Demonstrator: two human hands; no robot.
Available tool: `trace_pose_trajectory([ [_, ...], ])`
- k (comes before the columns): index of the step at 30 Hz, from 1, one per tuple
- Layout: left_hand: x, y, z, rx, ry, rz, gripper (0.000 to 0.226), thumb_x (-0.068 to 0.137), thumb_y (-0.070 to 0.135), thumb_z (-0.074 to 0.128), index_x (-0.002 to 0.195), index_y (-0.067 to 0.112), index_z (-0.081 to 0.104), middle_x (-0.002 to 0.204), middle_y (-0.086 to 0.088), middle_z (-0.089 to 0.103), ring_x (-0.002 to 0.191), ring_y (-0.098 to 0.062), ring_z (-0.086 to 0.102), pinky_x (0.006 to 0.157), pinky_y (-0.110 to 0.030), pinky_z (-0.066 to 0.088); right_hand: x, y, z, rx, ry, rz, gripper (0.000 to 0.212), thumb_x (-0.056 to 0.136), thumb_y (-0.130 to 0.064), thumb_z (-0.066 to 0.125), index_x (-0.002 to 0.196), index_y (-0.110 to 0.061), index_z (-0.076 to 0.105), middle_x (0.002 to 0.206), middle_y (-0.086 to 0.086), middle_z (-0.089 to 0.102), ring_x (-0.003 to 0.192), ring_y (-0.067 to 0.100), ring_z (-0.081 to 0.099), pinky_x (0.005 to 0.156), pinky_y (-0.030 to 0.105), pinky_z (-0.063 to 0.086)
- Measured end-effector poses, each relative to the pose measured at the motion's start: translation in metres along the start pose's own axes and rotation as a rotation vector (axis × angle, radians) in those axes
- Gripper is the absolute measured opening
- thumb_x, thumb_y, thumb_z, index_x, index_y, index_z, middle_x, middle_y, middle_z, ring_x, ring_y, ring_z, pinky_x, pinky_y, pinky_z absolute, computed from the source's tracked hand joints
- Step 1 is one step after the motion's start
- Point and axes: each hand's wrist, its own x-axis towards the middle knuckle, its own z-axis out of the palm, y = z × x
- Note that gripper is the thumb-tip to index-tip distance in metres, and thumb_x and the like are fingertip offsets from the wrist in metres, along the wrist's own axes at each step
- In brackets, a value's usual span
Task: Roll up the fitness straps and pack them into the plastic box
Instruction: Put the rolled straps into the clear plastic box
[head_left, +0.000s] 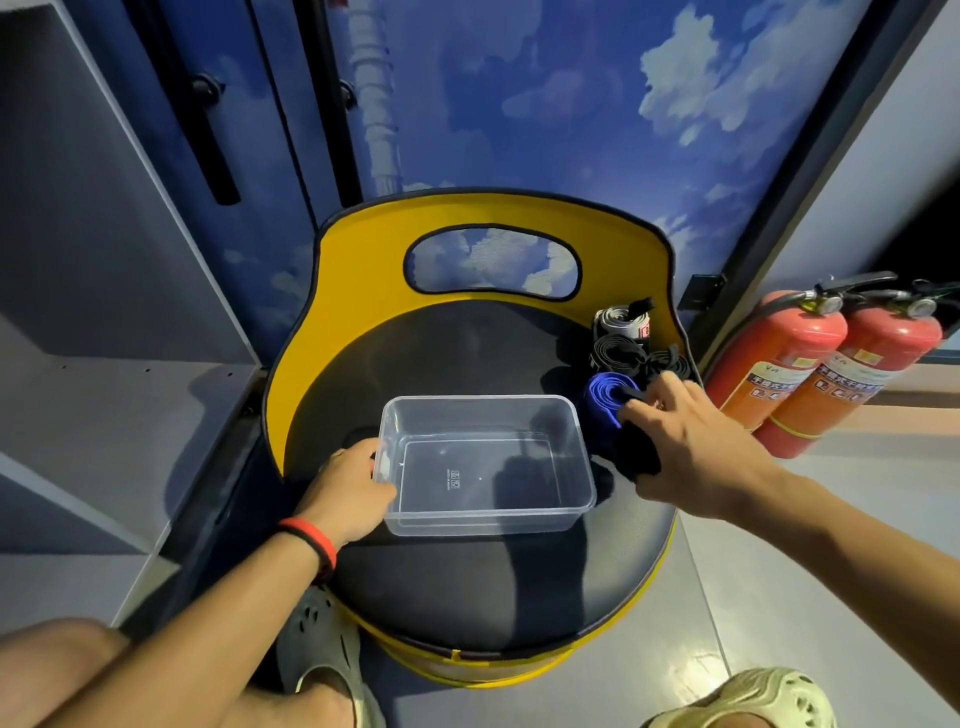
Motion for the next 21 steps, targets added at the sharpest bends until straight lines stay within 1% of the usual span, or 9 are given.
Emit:
trace_pose_trajectory([
  [3,-0.002,0.003,0.001,0.006,-0.016,0.005,0.040,0.090,0.003,0.061,0.125,0.021,0.061,0.094,0.006,0.066,0.090,-0.022,0.068,0.083,-0.045,0.061,0.009,-0.019,-0.015,-0.027,0.122,-0.031,0.064,0.070,-0.043,0.080,0.125,-0.020,0.054,0.116,0.007,0.037,0.100,0.027,0.041,0.064,0.038,0.054],
  [5,-0.003,0.006,0.003,-0.016,-0.036,0.011,0.037,0.089,0.005,0.061,0.120,0.026,0.061,0.094,0.005,0.068,0.089,-0.021,0.069,0.083,-0.045,0.061,0.017,-0.033,-0.018,0.008,0.145,-0.063,0.062,0.069,-0.039,0.078,0.123,-0.020,0.056,0.116,0.007,0.038,0.099,0.028,0.041,0.064,0.043,0.054],
  [8,-0.004,0.007,0.004,-0.025,-0.049,0.015,0.031,0.088,0.007,0.062,0.110,0.029,0.061,0.093,0.004,0.069,0.086,-0.021,0.069,0.081,-0.046,0.061,0.028,-0.051,-0.016,-0.015,0.139,-0.096,0.060,0.067,-0.036,0.078,0.121,-0.019,0.058,0.116,0.007,0.039,0.099,0.027,0.039,0.061,0.038,0.050],
  [10,-0.004,0.006,0.004,-0.042,-0.055,0.016,0.032,0.087,0.006,0.062,0.111,0.028,0.062,0.092,0.003,0.070,0.086,-0.022,0.070,0.081,-0.046,0.062,0.034,-0.060,-0.016,-0.023,0.161,-0.114,0.058,0.069,-0.037,0.078,0.121,-0.019,0.058,0.116,0.006,0.039,0.099,0.026,0.038,0.058,0.034,0.045],
  [12,-0.004,0.006,0.003,-0.039,-0.063,0.019,0.033,0.087,0.006,0.062,0.111,0.029,0.062,0.091,0.002,0.070,0.085,-0.021,0.070,0.080,-0.046,0.062,0.038,-0.068,-0.016,-0.001,0.190,-0.135,0.060,0.069,-0.036,0.079,0.122,-0.019,0.058,0.116,0.007,0.039,0.099,0.026,0.039,0.057,0.033,0.044],
  [13,-0.004,0.007,0.003,-0.038,-0.069,0.023,0.034,0.087,0.006,0.062,0.111,0.030,0.061,0.091,0.002,0.070,0.085,-0.021,0.070,0.080,-0.045,0.062,0.040,-0.072,-0.015,0.034,0.194,-0.139,0.061,0.069,-0.036,0.080,0.123,-0.019,0.057,0.117,0.007,0.039,0.099,0.026,0.039,0.060,0.034,0.047],
  [15,-0.005,0.009,0.006,-0.045,-0.097,0.027,0.037,0.088,0.006,0.062,0.113,0.034,0.057,0.093,0.003,0.069,0.086,-0.019,0.070,0.082,-0.044,0.062,0.044,-0.082,-0.008,0.133,0.168,-0.148,0.062,0.070,-0.039,0.080,0.125,-0.022,0.056,0.119,0.005,0.038,0.099,0.025,0.040,0.071,0.040,0.053],
  [18,-0.007,0.011,0.010,-0.059,-0.127,0.021,0.037,0.091,0.007,0.061,0.115,0.035,0.055,0.096,0.007,0.067,0.088,-0.017,0.069,0.084,-0.043,0.062,0.045,-0.097,0.009,0.291,0.087,-0.175,0.059,0.071,-0.042,0.082,0.123,-0.027,0.059,0.116,0.002,0.040,0.098,0.025,0.045,0.079,0.042,0.051],
  [21,-0.008,0.012,0.009,-0.063,-0.151,0.005,0.037,0.093,0.007,0.060,0.118,0.033,0.054,0.097,0.008,0.066,0.088,-0.019,0.070,0.082,-0.043,0.063,0.045,-0.112,0.025,0.417,0.003,-0.171,0.058,0.072,-0.040,0.083,0.125,-0.028,0.061,0.116,0.002,0.044,0.104,0.026,0.050,0.085,0.042,0.053],
])
